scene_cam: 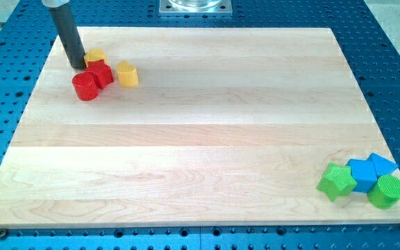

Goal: Move the red star to the center bottom of the board

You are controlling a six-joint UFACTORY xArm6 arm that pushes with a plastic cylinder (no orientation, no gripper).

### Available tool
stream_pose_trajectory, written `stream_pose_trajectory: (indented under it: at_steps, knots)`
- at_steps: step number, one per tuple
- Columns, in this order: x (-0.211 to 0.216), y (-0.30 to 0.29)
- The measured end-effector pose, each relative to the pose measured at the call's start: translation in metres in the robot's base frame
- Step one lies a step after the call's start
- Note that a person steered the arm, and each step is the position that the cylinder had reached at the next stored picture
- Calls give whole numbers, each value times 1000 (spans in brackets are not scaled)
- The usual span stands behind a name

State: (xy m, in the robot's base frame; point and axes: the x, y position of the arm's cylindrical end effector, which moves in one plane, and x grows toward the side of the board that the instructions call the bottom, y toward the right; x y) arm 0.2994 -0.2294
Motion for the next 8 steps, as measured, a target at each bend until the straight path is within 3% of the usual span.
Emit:
stream_pose_trajectory:
  at_steps: [2,6,8]
  knots:
    - [-46,18]
    - [-17,24]
    - [45,24]
